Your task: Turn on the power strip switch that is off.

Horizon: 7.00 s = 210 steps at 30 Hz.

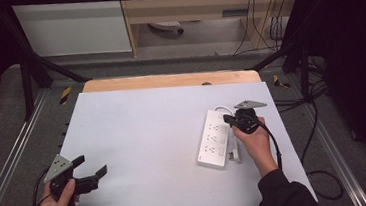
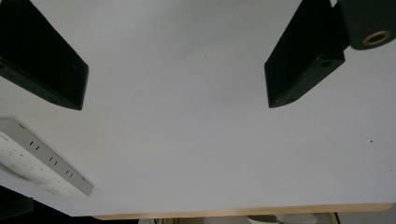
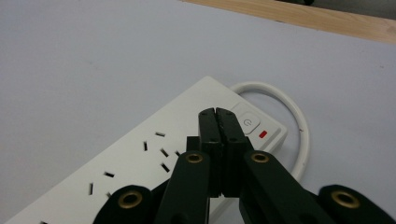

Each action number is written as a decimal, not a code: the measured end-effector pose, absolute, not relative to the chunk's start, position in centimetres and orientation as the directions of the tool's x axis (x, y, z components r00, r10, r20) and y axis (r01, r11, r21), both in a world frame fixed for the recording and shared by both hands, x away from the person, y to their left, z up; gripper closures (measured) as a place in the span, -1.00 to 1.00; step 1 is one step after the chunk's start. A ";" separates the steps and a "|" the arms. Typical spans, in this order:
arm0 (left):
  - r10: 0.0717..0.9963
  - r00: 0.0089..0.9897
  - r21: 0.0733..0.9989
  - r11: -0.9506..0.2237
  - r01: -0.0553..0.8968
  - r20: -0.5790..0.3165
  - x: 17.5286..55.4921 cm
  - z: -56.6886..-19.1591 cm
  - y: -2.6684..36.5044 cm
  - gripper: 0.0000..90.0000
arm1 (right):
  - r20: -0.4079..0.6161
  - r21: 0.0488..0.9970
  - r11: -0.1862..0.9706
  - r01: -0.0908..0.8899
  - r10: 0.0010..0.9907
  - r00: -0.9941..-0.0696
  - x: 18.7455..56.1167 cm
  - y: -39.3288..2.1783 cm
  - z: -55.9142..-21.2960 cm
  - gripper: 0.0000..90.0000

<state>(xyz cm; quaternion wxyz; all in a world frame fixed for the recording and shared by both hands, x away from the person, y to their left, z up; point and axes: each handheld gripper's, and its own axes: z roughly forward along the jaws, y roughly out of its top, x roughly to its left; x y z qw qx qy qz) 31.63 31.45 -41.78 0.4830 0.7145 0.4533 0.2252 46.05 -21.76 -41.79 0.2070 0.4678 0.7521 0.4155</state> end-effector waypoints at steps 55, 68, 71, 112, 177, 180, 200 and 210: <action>0.867 0.489 0.898 -0.134 0.420 -0.099 31.6 -41.7 31.5 -0.87 | 0.061 0.811 0.240 0.534 0.873 -0.484 45.6 -21.5 -43.9 1.00; 0.867 0.488 0.895 -0.133 0.425 -0.103 31.6 -41.8 31.5 -0.87 | 0.058 0.813 0.242 0.529 0.871 -0.488 45.6 -21.5 -43.9 1.00; 0.866 0.489 0.894 -0.135 0.427 -0.103 31.6 -41.8 31.5 -0.87 | 0.056 0.813 0.245 0.528 0.870 -0.490 45.6 -21.5 -43.9 1.00; 0.867 0.488 0.890 -0.144 0.433 -0.098 31.7 -41.9 31.4 -0.87 | 0.048 0.817 0.246 0.521 0.873 -0.486 45.7 -21.5 -44.3 1.00; 0.867 0.489 0.889 -0.145 0.434 -0.098 31.6 -41.9 31.5 -0.87 | 0.100 0.880 0.140 0.455 0.881 -0.463 45.2 -21.9 -42.4 0.54; 0.867 0.489 0.890 -0.144 0.433 -0.098 31.6 -41.9 31.5 -0.87 | 0.102 0.882 0.133 0.451 0.883 -0.458 45.2 -22.0 -42.2 0.48; 0.868 0.488 0.888 -0.146 0.435 -0.097 31.6 -41.9 31.6 -0.87 | 0.125 0.895 0.088 0.438 0.892 -0.435 45.0 -22.3 -40.5 -0.04; 0.867 0.488 0.889 -0.146 0.435 -0.097 31.6 -41.9 31.6 -0.87 | 0.135 0.894 0.073 0.442 0.897 -0.421 44.8 -22.6 -39.9 -0.28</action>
